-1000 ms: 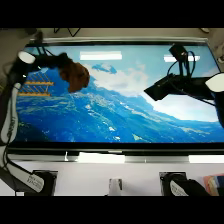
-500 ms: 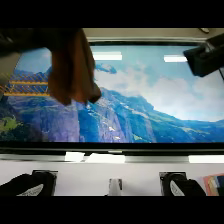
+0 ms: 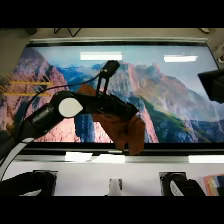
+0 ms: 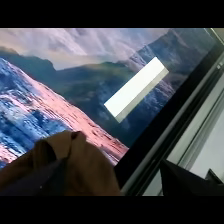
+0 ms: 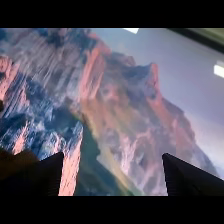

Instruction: Fold the shirts.

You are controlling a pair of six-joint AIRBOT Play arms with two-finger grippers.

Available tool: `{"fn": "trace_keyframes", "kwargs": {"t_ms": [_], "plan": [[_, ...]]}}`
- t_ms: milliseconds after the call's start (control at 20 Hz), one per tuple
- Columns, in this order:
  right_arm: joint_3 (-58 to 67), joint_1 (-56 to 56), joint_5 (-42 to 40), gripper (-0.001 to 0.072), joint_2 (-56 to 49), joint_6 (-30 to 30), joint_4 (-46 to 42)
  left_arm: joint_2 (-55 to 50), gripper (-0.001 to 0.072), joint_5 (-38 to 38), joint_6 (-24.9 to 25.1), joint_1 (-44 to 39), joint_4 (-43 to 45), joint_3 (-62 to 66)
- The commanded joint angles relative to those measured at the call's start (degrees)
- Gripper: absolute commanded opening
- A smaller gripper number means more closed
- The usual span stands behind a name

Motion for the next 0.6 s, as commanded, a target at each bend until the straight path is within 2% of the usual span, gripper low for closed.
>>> {"fn": "trace_keyframes", "kwargs": {"t_ms": [0, 50, 150, 250, 300, 400, 550], "plan": [[-0.68, 0.00, 10.25, 0.0675, -2.97, 0.04, 0.55, -0.28, 0.0720, -9.51, -3.21, 9.92, 13.46, 6.25], [-1.18, 0.00, 12.57, 0.0675, -4.26, -0.52, 1.27, -0.55, 0.0720, -13.27, -4.76, 15.45, 16.46, 8.59], [-3.13, 0.04, 16.00, 0.0674, -7.08, -1.16, 3.78, -1.49, 0.0720, -19.37, -5.25, 27.15, 17.05, 9.33], [-7.65, 0.04, 15.65, 0.0674, -8.87, -1.29, 7.02, -4.98, 0.0720, -27.34, -8.79, 36.13, 16.87, 9.31], [-10.51, 0.04, 14.43, 0.0674, -9.53, -1.27, 8.48, -7.32, 0.0720, -30.10, -8.94, 39.08, 15.61, 9.16], [-15.91, 0.04, 11.39, 0.0674, -10.67, -1.25, 10.80, -11.17, 0.0720, -29.86, -8.90, 41.57, 9.75, 7.21], [-22.49, 0.04, 8.41, 0.0674, -11.78, -1.20, 12.48, -15.98, 0.0720, -23.06, -8.87, 40.22, -0.07, 3.32]]}}
